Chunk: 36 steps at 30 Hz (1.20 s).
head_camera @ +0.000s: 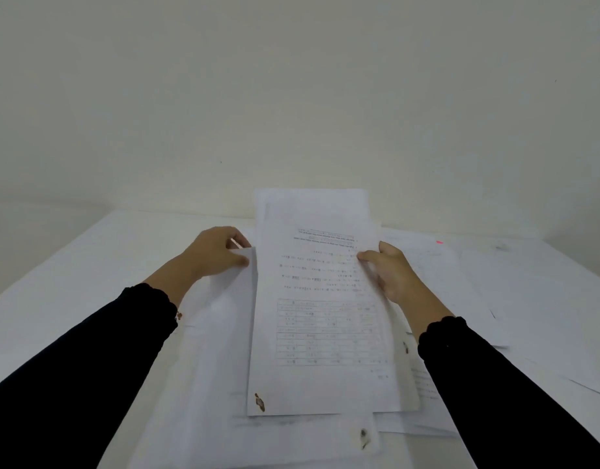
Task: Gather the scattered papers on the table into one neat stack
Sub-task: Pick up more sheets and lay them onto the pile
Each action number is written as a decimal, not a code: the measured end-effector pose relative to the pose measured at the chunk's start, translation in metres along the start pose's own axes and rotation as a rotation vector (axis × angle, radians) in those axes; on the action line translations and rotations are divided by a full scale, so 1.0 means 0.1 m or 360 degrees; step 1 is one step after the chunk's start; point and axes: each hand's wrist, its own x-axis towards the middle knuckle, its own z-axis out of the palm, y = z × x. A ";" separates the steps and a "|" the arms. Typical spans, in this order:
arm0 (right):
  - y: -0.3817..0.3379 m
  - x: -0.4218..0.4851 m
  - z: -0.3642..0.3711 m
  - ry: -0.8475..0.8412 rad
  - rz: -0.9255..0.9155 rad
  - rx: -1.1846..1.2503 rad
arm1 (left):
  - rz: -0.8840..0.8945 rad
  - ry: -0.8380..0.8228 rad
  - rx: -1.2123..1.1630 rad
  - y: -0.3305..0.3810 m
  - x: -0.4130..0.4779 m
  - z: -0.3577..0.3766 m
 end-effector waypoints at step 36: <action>-0.84 -0.26 0.20 0.0412 -0.0941 -0.0047 | 0.0150 0.0668 -0.0934 0.83 -0.06 0.11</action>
